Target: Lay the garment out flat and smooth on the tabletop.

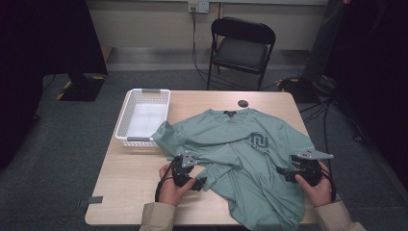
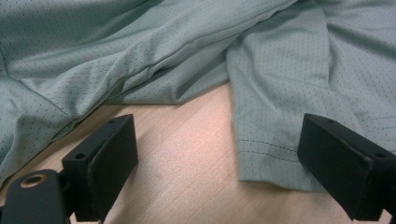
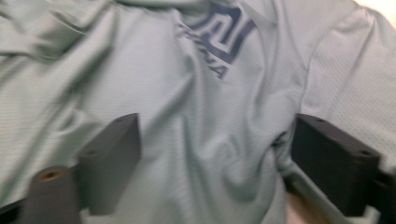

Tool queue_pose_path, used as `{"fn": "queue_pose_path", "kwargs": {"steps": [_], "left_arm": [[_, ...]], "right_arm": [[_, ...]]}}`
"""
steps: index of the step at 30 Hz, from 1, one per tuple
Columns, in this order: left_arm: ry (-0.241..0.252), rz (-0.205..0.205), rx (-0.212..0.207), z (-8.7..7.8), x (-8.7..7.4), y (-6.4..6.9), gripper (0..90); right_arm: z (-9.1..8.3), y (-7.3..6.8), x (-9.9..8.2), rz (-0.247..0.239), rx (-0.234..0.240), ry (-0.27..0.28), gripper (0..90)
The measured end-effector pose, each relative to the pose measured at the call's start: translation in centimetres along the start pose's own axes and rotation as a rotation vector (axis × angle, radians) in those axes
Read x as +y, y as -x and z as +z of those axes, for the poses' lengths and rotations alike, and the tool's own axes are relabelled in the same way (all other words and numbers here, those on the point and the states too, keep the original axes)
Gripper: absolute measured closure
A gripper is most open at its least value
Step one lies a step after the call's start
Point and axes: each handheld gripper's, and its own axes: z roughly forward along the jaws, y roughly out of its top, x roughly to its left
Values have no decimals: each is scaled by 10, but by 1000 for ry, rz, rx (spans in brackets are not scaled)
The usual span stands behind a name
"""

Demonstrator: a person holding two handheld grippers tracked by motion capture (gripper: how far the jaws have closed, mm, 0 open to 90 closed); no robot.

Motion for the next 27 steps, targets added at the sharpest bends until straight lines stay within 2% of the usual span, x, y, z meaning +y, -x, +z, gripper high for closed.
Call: {"fn": "queue_pose_path", "kwargs": {"steps": [4, 8, 11, 14, 15, 17, 19, 23, 27], "left_arm": [[0, 1, 0, 0, 0, 0, 118], [0, 1, -2, 0, 0, 0, 118], [5, -7, -8, -1, 0, 0, 120], [18, -10, -24, -2, 0, 1, 140], [26, 4, -26, -3, 3, 3, 141], [57, 6, -37, -5, 9, 6, 153], [92, 1, -65, -6, 16, 12, 162], [120, 17, -100, 1, 30, 21, 233], [110, 57, -122, 18, 46, 28, 378]], "right_arm": [[13, 8, 0, -8, -26, -16, 126], [25, 8, -2, -25, -30, -71, 128], [25, 7, -2, -36, -31, -80, 124], [25, 8, -3, -12, -25, -89, 122], [25, 8, -3, -13, -25, -89, 122], [25, 8, -3, -12, -25, -89, 122], [25, 8, -3, -9, -22, -90, 121], [26, 8, -3, -8, -21, -90, 120], [25, 8, -3, -7, -21, -90, 120]]}}
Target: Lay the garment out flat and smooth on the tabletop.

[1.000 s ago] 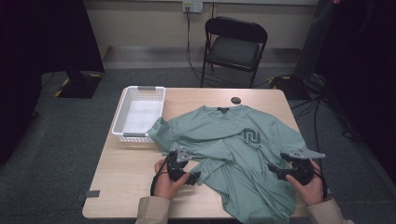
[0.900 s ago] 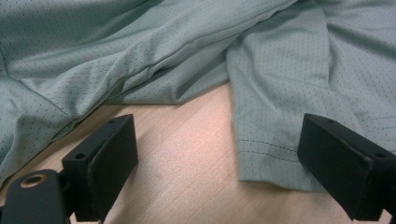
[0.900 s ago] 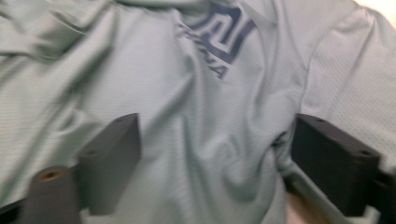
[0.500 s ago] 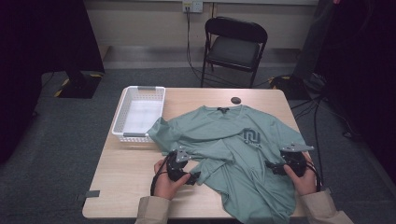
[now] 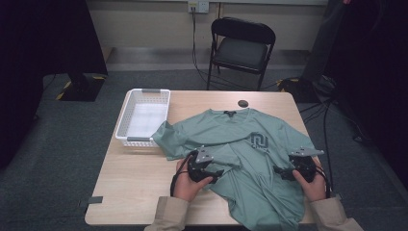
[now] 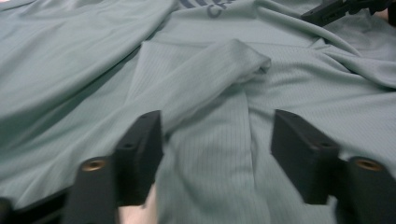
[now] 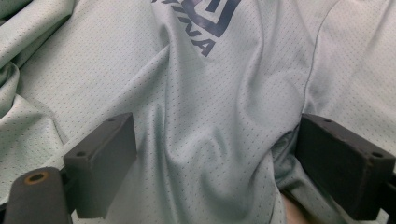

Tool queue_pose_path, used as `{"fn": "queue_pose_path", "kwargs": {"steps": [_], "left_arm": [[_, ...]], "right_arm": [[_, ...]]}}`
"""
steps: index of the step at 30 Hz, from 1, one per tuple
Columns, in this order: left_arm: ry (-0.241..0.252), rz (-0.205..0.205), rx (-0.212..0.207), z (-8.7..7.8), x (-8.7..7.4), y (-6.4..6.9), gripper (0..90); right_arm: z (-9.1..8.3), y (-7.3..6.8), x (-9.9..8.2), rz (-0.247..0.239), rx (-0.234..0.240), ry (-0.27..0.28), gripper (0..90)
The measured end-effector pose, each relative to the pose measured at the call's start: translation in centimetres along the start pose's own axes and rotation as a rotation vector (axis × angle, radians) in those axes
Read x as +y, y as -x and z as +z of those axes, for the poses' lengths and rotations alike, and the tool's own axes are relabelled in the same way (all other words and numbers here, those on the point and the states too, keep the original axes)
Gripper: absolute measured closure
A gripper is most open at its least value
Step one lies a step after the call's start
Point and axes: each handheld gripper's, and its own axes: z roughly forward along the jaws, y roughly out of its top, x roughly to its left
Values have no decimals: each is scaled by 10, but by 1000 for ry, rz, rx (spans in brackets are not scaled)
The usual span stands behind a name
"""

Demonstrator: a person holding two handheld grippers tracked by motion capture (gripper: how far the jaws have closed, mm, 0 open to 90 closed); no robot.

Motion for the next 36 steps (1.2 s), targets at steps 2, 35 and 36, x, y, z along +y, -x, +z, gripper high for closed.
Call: {"fn": "queue_pose_path", "kwargs": {"steps": [2, 35, 36], "left_arm": [[8, 17, -3, 12, 6, -1, 417], [30, -161, 192, -72, -10, -70, 503], [34, -157, 181, -73, -12, -62, 439]], "right_arm": [[0, 0, 0, 0, 0, 0, 120], [0, 0, 0, 1, 1, 0, 120], [0, 0, 0, 1, 1, 0, 120]]}}
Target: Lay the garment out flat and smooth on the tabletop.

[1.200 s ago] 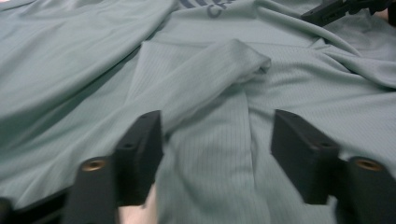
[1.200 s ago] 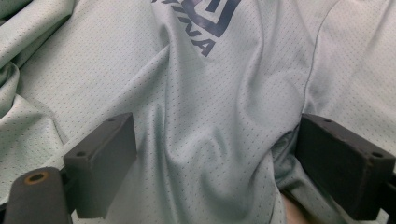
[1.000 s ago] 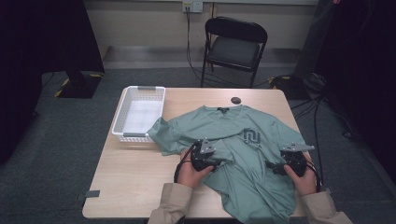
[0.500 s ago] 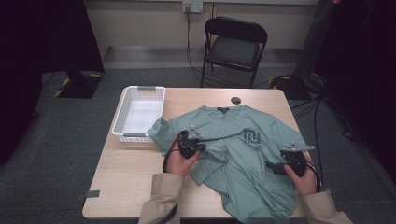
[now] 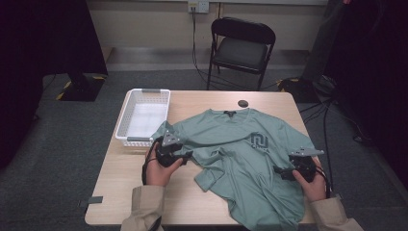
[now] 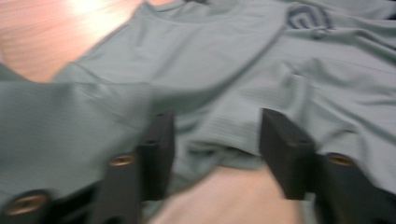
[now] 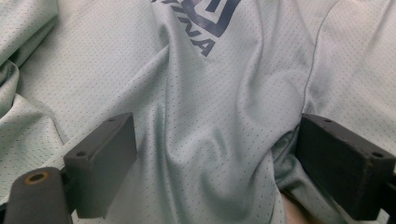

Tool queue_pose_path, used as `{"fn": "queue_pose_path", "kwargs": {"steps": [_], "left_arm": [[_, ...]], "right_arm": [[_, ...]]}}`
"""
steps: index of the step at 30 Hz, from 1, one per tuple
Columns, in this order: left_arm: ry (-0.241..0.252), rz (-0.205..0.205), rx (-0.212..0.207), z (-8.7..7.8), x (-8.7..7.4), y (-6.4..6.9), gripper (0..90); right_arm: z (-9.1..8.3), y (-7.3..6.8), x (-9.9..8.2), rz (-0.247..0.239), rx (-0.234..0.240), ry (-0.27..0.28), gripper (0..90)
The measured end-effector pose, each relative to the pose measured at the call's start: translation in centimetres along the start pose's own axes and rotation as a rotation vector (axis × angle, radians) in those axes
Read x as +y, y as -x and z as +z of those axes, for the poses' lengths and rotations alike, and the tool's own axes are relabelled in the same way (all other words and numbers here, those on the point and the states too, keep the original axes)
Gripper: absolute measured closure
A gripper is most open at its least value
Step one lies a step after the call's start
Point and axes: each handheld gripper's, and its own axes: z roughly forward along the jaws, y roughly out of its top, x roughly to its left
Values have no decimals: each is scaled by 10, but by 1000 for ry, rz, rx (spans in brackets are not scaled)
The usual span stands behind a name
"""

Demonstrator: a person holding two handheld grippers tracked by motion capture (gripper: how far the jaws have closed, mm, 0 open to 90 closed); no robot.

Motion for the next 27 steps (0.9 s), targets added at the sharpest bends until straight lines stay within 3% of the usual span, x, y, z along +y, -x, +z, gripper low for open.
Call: {"fn": "queue_pose_path", "kwargs": {"steps": [4, 9, 12, 14, 19, 23, 25, 27], "left_arm": [[-2, 41, -67, -8, -15, 30, 394], [-58, 115, -122, 2, -31, 55, 421], [-75, 148, -118, 13, -36, 59, 474], [-56, 150, -117, 16, -37, 60, 520], [-84, 190, -158, 23, -38, 75, 542], [-108, 190, -186, 35, -40, 84, 567], [-110, 216, -165, 39, -40, 89, 628], [-124, 193, -174, 38, -38, 88, 771]], "right_arm": [[0, 0, 0, 0, 0, 0, 120], [0, 0, 0, 0, -1, 0, 120], [0, 0, 0, 0, 0, 0, 120], [0, 0, 0, 0, 0, 0, 120], [0, 0, 0, 0, 0, 1, 120], [0, 0, 0, 0, 0, 1, 120], [0, 0, 0, 1, -1, 0, 120], [0, 0, 0, 1, 0, 0, 120]]}}
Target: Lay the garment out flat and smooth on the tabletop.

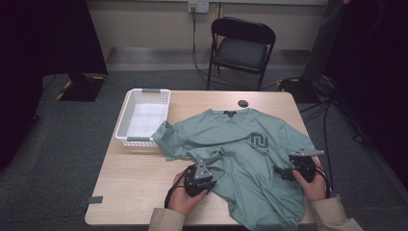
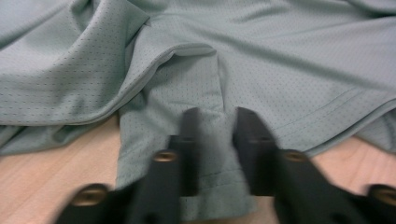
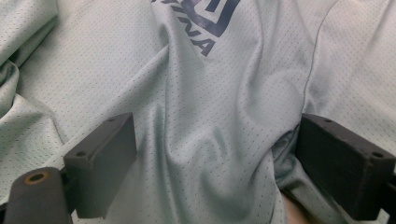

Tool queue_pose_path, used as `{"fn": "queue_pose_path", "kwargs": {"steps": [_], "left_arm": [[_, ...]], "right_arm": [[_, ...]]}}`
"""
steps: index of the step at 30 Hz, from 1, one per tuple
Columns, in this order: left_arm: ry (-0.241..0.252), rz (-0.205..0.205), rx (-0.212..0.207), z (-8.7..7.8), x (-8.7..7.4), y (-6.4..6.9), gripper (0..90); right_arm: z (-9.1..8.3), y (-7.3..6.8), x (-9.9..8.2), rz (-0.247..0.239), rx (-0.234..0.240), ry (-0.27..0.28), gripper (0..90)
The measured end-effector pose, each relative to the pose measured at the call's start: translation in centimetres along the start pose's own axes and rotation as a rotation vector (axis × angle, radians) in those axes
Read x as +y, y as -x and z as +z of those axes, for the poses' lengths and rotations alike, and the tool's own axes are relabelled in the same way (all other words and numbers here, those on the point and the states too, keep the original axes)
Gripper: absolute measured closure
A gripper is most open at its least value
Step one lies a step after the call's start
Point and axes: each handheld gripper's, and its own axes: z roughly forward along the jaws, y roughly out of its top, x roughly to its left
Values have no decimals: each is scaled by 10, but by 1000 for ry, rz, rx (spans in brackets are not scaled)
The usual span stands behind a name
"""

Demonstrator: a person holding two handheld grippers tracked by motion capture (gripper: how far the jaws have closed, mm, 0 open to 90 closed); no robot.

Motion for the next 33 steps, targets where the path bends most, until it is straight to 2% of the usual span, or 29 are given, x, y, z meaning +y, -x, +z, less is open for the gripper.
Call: {"fn": "queue_pose_path", "kwargs": {"steps": [1, 3, 6, 11, 13, 17, 23, 25, 26, 28, 29, 30, 33], "left_arm": [[-2, -10, 3, -2, 1, -1, 836], [-2, -46, -10, -7, 1, -5, 887], [26, -85, -18, -20, -1, -12, 893], [65, -121, -21, -51, -9, -19, 894], [79, -153, -30, -63, -17, -23, 894], [83, -208, -9, -85, -36, -30, 894], [39, -283, 2, -103, -68, -39, 893], [29, -281, 17, -105, -75, -39, 883], [30, -274, 31, -104, -76, -39, 833], [44, -227, 76, -101, -74, -38, 645], [44, -227, 76, -101, -74, -38, 588], [50, -190, 89, -96, -67, -34, 550], [44, -155, 59, -83, -53, -26, 520]], "right_arm": [[0, 0, 0, 0, 0, 0, 119], [0, 0, 0, 1, 1, 0, 119], [0, 0, 0, 1, 1, 0, 119], [0, 0, 0, 1, 1, 0, 119], [0, 0, 0, 0, 1, 0, 119], [0, 0, 0, 1, 1, 0, 119], [0, 0, 0, 1, 1, 0, 119], [0, 0, 0, 1, 1, 0, 118], [0, 0, 0, 0, 0, 0, 118], [0, 0, 0, 1, 0, 0, 118], [0, 0, 0, 1, 1, 0, 117], [0, 0, 0, 0, 1, 0, 117], [0, 0, 0, 0, 1, 0, 117]]}}
